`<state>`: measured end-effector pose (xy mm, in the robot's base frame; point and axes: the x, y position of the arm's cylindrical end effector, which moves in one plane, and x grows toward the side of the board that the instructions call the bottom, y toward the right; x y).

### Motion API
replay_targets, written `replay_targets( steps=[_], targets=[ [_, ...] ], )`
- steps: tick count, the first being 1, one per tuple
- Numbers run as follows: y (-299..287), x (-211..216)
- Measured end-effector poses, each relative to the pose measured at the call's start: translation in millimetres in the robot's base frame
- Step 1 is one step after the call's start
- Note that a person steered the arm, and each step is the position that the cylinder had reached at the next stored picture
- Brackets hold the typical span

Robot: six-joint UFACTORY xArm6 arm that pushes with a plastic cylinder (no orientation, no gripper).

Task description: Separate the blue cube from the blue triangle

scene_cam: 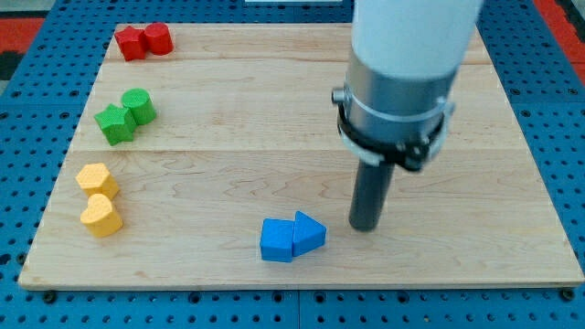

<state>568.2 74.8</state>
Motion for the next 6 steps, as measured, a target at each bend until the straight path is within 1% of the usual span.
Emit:
replay_targets(
  steps=[1,2,3,4,5,6],
  targets=[
    [-22.4,41.3],
    [-75.3,25.5],
    [-116.1,-15.4],
    [-140.2,-32.7],
    [-136.1,-1.8],
    [-151.3,0.2]
  ],
)
